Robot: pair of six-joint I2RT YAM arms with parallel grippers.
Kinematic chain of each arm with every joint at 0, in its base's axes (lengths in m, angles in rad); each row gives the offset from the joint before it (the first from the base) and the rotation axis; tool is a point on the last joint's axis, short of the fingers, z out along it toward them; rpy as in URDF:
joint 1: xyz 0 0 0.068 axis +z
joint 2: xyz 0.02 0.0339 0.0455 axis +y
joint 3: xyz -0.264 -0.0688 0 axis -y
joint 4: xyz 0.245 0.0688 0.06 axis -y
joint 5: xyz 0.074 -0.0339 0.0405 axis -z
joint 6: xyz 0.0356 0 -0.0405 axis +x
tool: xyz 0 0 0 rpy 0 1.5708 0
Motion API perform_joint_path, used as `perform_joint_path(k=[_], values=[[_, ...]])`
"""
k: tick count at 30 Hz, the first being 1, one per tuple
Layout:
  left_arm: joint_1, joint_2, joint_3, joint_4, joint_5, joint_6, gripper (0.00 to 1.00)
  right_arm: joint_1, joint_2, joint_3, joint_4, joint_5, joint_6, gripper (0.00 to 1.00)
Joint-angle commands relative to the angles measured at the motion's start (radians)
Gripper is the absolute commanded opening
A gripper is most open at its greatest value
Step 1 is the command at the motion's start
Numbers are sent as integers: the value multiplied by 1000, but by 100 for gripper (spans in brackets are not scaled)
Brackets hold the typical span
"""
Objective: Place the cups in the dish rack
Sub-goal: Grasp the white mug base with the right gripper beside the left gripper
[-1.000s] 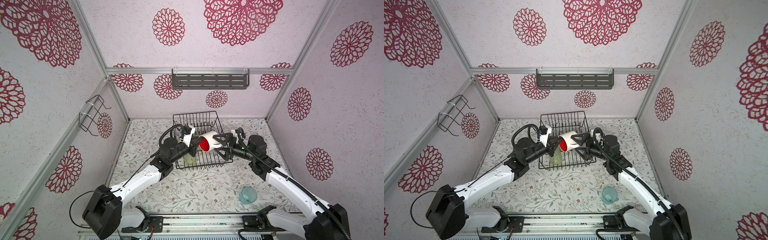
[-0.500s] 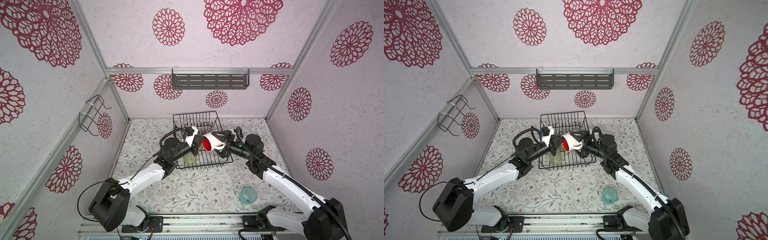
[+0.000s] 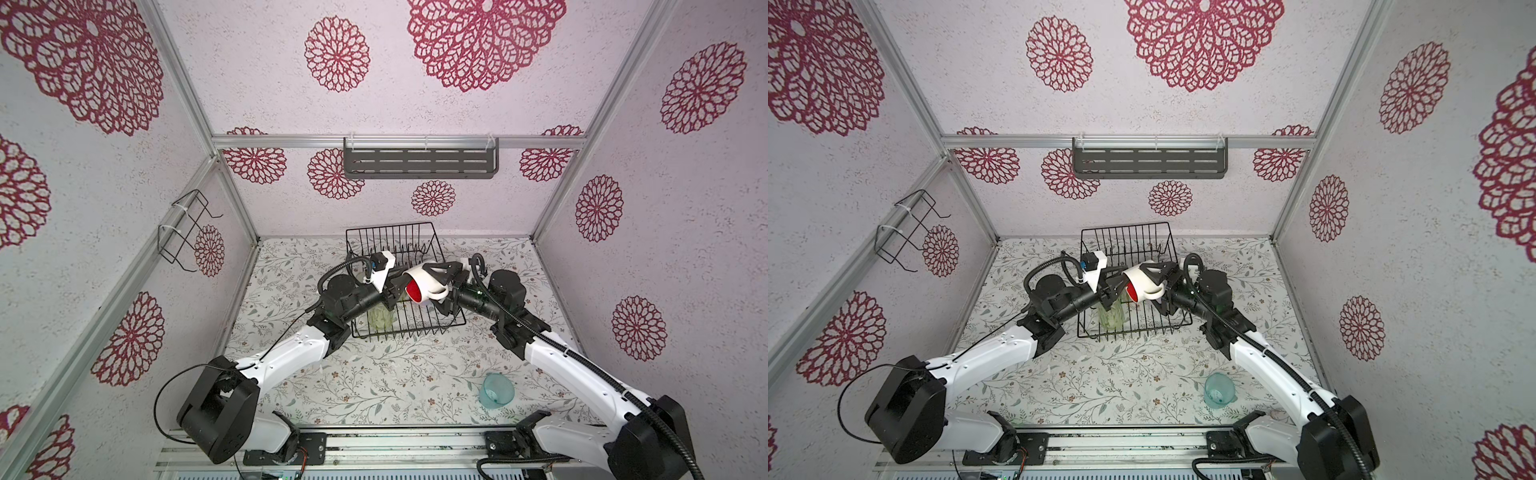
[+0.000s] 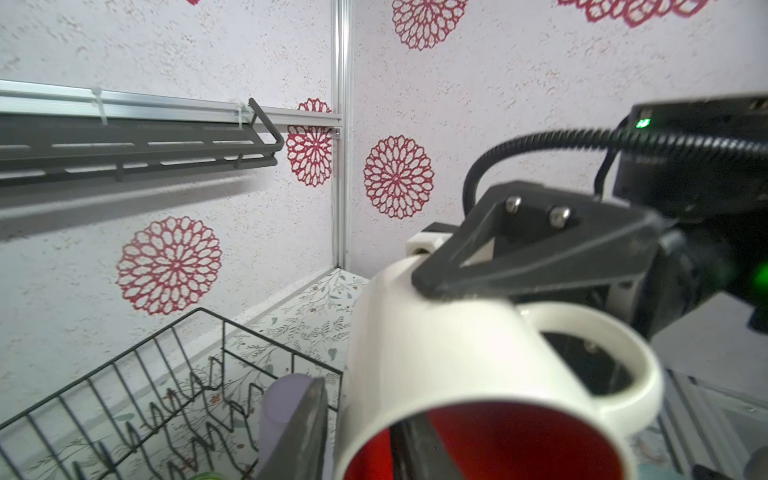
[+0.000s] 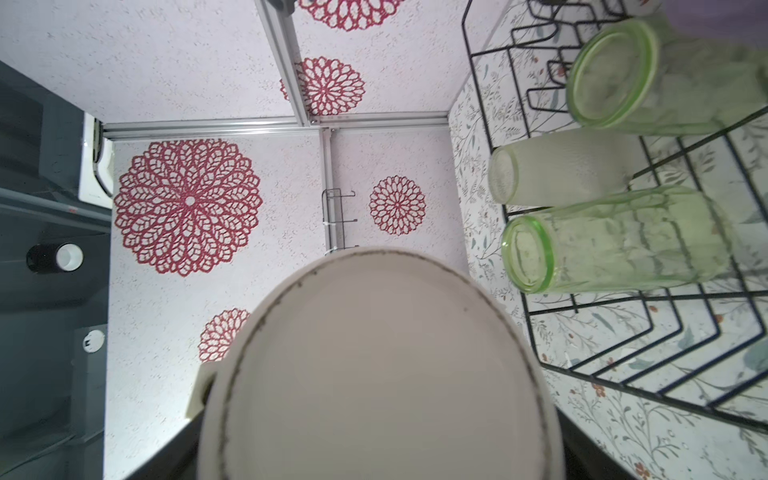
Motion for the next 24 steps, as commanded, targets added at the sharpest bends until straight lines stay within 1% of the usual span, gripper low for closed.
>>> perform_joint_path(k=[1, 2, 4, 6, 7, 10, 13, 18, 21, 24], values=[[-3, -27, 44, -77, 7, 8, 40, 3, -40, 12, 12, 76, -120, 64], [-3, -27, 47, -92, 11, 11, 46, 3, -37, 15, -2, 81, -142, 63], [-3, -35, 52, -124, 6, 12, 64, 2, -34, 23, -30, 96, -204, 63], [-3, -49, 55, -167, -21, 6, 75, 1, -30, 34, -71, 120, -270, 62], [-3, -57, 55, -187, -38, -1, 77, 1, -29, 43, -104, 142, -311, 62], [-3, -81, 54, -275, -37, 10, 81, 3, -29, 62, -212, 223, -412, 62], [-5, -126, 55, -378, -42, 6, 83, 4, -37, 53, -255, 277, -493, 61], [-5, -198, 23, -433, -71, 4, 84, 33, -22, 80, -376, 389, -628, 59], [-5, -235, 29, -478, -142, 8, 84, 75, 15, 132, -441, 455, -705, 59], [-3, -263, 26, -488, -203, 23, 85, 109, 74, 206, -511, 477, -803, 59]])
